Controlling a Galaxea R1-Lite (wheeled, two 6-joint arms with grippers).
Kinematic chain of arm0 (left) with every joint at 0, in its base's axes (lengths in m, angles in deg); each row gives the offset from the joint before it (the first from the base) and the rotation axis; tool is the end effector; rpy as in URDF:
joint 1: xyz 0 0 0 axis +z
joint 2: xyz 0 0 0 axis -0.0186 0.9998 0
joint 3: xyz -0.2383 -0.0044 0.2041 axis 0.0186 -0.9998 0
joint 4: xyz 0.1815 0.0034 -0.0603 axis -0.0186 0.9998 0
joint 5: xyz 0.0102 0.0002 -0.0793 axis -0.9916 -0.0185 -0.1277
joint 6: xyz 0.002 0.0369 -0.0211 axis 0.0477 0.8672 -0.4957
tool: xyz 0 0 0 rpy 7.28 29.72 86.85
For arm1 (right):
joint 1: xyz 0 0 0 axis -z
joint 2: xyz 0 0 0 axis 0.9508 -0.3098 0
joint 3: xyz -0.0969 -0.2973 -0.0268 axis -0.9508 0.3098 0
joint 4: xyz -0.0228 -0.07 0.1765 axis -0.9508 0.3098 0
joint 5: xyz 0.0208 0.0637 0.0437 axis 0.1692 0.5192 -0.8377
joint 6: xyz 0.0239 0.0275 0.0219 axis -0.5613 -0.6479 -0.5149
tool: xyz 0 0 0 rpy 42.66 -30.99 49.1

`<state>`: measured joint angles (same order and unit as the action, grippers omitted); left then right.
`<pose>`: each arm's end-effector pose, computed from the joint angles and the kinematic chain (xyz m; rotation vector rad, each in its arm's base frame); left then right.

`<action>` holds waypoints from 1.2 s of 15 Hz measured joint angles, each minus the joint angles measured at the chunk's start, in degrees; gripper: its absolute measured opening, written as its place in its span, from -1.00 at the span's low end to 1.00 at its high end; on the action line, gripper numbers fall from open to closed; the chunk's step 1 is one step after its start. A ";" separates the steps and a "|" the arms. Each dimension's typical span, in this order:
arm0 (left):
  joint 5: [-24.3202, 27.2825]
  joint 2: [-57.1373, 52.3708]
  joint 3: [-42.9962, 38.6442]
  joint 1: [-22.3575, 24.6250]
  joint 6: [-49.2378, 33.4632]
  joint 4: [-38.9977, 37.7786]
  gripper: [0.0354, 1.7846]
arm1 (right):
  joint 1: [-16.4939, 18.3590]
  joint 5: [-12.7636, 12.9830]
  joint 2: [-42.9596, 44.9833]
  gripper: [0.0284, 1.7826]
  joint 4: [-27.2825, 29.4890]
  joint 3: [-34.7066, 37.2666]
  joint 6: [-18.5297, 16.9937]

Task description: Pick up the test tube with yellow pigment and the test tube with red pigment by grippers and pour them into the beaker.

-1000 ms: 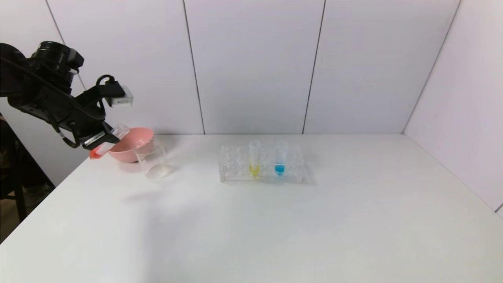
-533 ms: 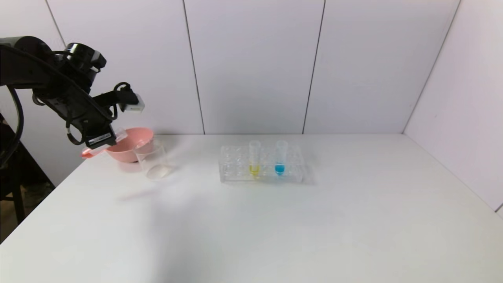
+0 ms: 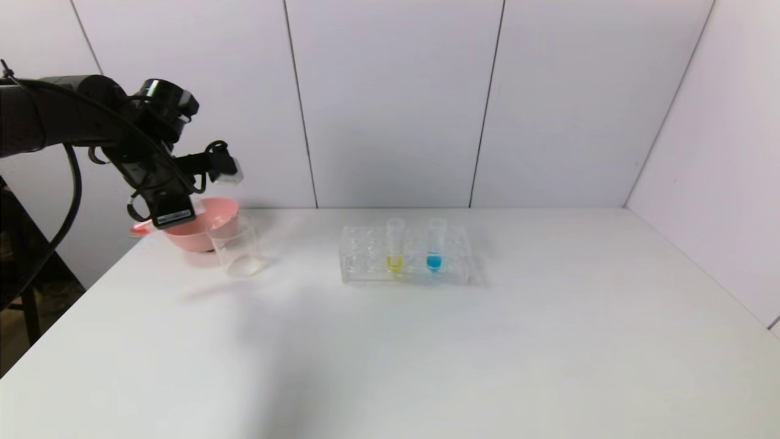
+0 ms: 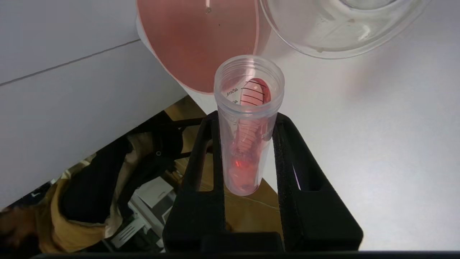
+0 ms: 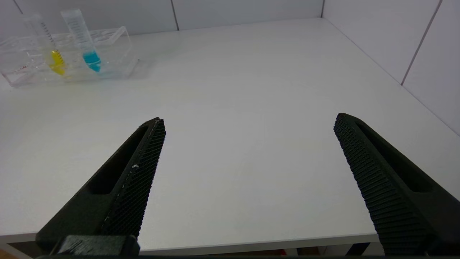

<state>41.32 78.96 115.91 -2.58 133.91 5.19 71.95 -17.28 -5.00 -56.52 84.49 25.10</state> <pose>0.4120 0.0028 0.2406 1.1187 0.9534 -0.2051 -0.0155 -0.0017 0.0761 0.0928 -0.0039 -0.0377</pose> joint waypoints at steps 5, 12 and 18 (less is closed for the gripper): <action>-6.64 1.84 0.09 -2.97 1.15 -1.00 -0.55 | 0.00 0.00 0.00 0.92 0.00 0.00 0.00; -14.76 2.54 0.06 -6.23 2.26 1.62 -0.55 | 0.00 0.02 0.00 0.92 0.00 0.00 0.00; -16.62 2.49 0.02 -7.77 2.73 2.06 -0.55 | 0.00 0.02 0.00 0.92 -0.02 0.00 0.00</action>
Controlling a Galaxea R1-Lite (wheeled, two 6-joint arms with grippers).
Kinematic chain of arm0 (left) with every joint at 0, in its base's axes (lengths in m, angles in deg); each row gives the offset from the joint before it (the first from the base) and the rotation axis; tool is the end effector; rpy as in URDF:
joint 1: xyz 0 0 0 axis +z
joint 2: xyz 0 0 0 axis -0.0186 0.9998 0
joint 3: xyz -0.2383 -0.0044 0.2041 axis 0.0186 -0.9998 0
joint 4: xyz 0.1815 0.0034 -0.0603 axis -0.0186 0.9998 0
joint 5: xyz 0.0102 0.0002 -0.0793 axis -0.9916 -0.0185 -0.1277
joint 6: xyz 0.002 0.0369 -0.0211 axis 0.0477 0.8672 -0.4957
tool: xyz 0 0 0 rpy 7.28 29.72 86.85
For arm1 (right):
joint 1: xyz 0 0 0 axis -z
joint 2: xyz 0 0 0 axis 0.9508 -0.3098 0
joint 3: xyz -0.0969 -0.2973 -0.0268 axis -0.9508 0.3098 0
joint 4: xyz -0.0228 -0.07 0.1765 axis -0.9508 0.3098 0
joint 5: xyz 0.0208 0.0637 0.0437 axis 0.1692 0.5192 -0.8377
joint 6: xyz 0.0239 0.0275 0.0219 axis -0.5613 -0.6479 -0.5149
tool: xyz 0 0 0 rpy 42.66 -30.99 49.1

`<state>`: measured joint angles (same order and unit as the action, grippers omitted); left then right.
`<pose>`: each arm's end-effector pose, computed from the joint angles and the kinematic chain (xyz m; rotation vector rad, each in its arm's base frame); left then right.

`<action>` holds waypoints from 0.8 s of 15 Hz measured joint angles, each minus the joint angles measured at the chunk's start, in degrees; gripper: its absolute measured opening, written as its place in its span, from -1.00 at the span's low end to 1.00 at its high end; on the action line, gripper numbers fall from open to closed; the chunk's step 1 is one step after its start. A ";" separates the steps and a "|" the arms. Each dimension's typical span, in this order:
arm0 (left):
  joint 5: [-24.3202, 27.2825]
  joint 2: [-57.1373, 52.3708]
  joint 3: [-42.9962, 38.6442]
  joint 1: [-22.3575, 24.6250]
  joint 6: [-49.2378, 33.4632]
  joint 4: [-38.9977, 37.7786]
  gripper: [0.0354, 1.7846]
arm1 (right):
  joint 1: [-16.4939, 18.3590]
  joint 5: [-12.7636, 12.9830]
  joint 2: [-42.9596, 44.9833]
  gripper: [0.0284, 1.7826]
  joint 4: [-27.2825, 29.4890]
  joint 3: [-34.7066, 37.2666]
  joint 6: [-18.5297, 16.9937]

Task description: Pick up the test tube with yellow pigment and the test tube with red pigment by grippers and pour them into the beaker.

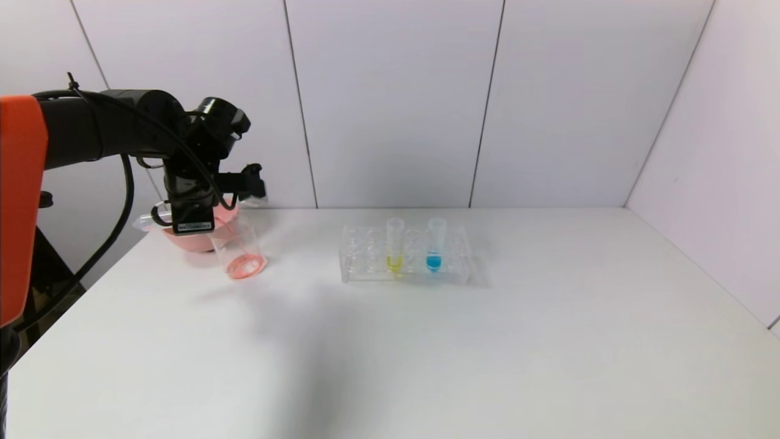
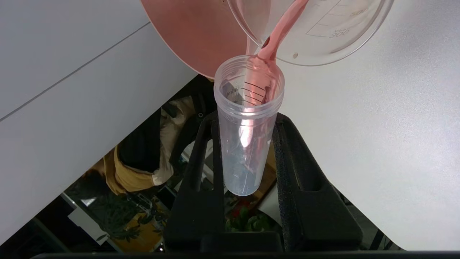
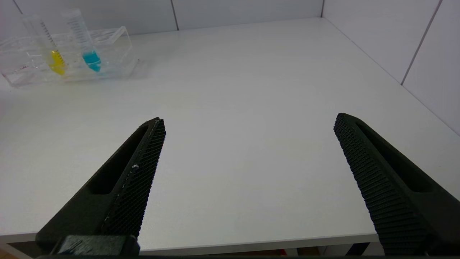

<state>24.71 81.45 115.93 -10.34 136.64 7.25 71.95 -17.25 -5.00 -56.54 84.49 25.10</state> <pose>0.4138 -0.0426 0.2246 1.3594 1.0725 -0.1189 -0.0155 -0.0017 0.0761 0.0928 -0.0043 -0.0382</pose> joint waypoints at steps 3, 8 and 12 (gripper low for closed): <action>-1.84 -0.01 0.00 -0.85 0.00 1.18 -0.55 | 0.00 0.00 0.00 0.92 0.02 0.00 0.00; -3.91 -0.06 0.04 -2.24 0.05 1.66 -0.55 | 0.00 -0.02 0.00 0.92 0.00 0.00 0.00; -1.07 -1.28 -0.27 -1.90 -0.50 1.68 -0.55 | 0.00 0.00 0.00 0.92 0.00 0.00 0.00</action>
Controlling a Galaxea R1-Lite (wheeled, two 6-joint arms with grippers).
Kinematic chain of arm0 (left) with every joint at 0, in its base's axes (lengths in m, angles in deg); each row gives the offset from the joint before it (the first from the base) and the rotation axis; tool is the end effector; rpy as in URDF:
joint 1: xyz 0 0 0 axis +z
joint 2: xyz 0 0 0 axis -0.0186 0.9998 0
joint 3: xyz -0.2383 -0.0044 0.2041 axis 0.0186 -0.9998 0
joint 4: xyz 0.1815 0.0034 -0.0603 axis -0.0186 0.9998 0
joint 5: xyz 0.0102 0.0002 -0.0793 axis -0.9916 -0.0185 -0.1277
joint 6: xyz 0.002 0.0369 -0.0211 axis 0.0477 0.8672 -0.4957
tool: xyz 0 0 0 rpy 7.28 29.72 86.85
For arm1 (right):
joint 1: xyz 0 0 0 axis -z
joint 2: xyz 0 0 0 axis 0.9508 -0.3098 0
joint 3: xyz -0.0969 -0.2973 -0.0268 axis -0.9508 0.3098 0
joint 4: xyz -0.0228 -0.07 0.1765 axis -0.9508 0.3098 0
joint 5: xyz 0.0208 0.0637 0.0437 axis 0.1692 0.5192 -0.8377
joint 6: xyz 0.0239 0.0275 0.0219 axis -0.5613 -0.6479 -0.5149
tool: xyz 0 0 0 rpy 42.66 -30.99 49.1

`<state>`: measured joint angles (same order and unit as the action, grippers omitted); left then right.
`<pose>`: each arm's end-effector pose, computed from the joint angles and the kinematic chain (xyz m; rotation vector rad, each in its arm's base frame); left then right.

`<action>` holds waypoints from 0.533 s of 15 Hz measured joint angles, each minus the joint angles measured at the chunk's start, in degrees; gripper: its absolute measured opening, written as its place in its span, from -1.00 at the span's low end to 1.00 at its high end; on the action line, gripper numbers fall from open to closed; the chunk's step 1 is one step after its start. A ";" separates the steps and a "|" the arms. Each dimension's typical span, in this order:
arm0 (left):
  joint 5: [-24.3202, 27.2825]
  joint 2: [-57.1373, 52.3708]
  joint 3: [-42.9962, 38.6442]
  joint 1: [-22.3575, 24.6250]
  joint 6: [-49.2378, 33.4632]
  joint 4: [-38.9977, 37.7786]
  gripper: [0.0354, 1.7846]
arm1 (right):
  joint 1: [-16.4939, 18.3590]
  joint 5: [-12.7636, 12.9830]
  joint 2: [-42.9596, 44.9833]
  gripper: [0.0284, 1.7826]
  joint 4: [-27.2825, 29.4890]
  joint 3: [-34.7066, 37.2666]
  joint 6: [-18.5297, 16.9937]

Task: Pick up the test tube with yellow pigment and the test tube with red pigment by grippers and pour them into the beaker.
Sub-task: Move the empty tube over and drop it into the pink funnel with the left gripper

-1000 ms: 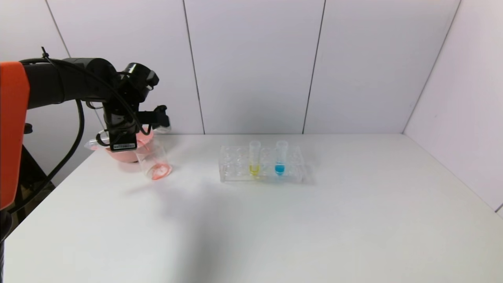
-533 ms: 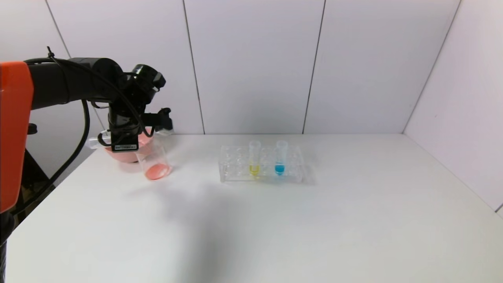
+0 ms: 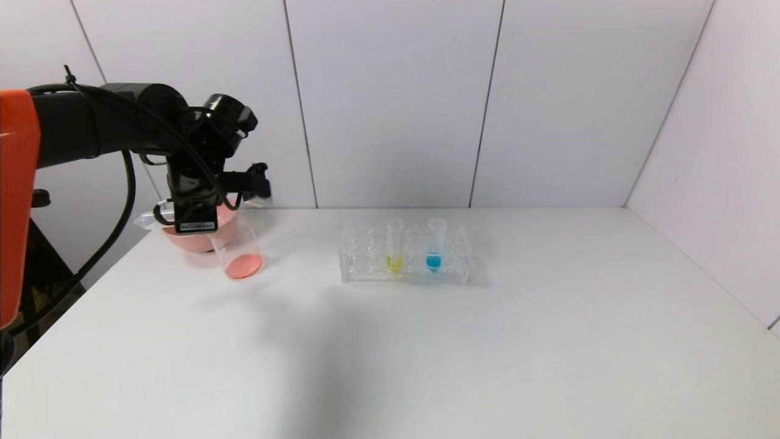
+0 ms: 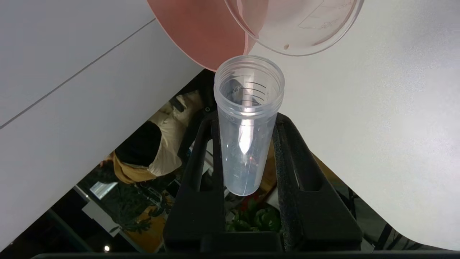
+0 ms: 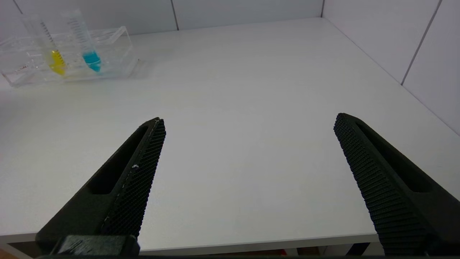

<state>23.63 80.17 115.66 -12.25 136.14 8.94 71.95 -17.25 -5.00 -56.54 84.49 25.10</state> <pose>0.4041 -0.0541 0.2311 1.3804 1.0673 -0.1280 -0.0155 -0.0017 0.0761 0.0928 -0.0043 -0.0382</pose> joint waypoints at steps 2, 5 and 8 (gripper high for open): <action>6.80 -1.18 -0.28 1.10 -1.24 -0.44 -0.55 | 0.00 0.00 0.00 0.92 0.02 0.00 0.00; 25.55 -2.65 -0.54 2.69 -11.36 -3.80 -0.55 | 0.00 -0.02 0.00 0.92 0.02 0.00 0.00; 38.27 -4.88 -2.54 5.21 -27.29 -9.40 -0.55 | 0.00 0.00 0.00 0.92 0.02 0.00 0.00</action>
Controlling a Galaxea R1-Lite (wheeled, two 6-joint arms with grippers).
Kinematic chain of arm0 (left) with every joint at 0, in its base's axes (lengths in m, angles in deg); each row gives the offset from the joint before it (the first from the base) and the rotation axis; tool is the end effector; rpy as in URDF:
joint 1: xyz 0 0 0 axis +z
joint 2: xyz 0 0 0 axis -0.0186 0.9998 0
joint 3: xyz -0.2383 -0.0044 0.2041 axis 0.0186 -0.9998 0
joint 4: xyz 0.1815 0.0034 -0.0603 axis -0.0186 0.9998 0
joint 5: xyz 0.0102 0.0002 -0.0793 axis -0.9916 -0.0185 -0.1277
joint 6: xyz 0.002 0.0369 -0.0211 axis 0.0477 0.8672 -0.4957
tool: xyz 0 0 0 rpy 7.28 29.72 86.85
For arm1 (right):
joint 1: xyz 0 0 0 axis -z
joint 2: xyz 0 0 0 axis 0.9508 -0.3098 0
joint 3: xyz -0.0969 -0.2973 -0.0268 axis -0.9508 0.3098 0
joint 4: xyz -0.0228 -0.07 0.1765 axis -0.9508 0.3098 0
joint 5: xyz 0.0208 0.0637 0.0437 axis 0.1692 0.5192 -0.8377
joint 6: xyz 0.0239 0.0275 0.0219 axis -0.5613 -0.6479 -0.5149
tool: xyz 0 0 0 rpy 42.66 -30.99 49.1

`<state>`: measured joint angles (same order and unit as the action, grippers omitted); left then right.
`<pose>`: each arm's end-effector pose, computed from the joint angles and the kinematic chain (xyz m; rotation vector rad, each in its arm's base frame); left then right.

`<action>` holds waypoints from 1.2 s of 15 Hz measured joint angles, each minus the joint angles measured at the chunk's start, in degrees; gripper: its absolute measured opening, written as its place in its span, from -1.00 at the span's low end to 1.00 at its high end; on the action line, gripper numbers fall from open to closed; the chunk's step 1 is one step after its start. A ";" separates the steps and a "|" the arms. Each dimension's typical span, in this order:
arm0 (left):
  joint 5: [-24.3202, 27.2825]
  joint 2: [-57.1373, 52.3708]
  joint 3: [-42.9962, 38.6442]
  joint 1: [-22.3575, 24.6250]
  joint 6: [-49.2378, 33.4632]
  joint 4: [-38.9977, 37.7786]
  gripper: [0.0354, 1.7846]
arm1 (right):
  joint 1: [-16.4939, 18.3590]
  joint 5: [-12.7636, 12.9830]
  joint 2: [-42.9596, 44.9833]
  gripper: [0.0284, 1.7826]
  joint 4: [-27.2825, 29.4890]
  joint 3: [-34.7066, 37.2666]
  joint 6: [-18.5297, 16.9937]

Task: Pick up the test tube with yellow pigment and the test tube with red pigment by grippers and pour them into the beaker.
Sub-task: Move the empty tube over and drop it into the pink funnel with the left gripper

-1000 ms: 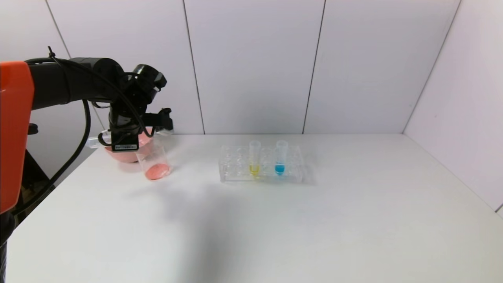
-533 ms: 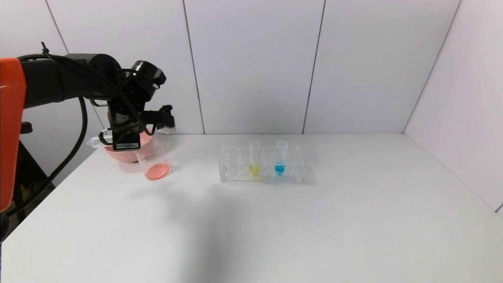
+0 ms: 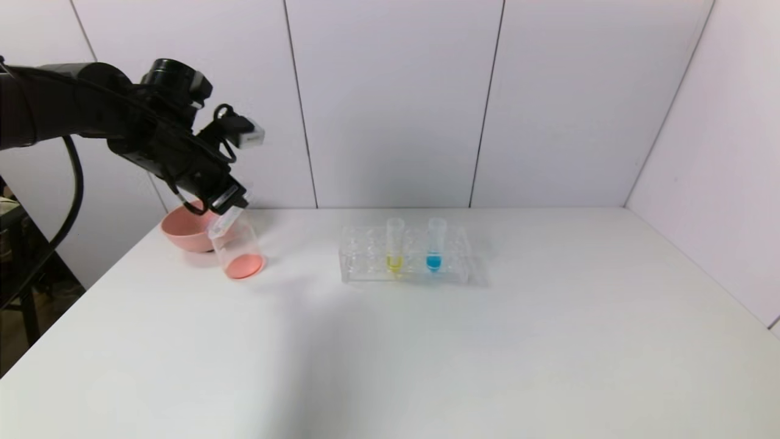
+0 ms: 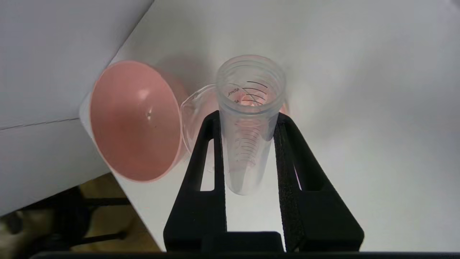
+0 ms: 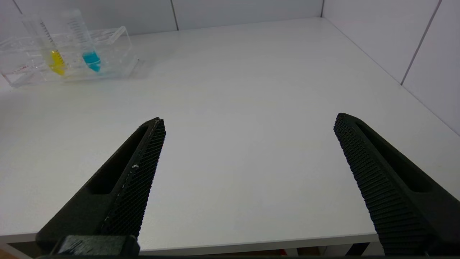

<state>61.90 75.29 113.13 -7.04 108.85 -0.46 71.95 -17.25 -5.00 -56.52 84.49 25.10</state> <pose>0.4024 -0.0435 0.2604 0.5995 0.7120 -0.3603 -0.0155 -0.0017 0.0761 0.0928 -0.0039 -0.0382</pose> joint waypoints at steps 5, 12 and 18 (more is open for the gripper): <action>1.00 -7.11 -14.51 3.13 -13.53 -12.35 -0.55 | 0.00 0.00 0.00 0.92 0.00 0.00 -0.02; 1.11 -21.80 -47.71 10.37 -26.67 -49.58 -0.55 | 0.00 0.00 0.00 0.92 -0.02 0.00 0.00; 0.83 -20.48 -57.98 14.96 -30.15 -74.19 -0.55 | 0.00 0.00 0.00 0.92 0.00 0.00 0.00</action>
<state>62.73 54.81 55.15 7.92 78.70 -74.66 71.95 -17.25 -5.00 -56.52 84.49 25.10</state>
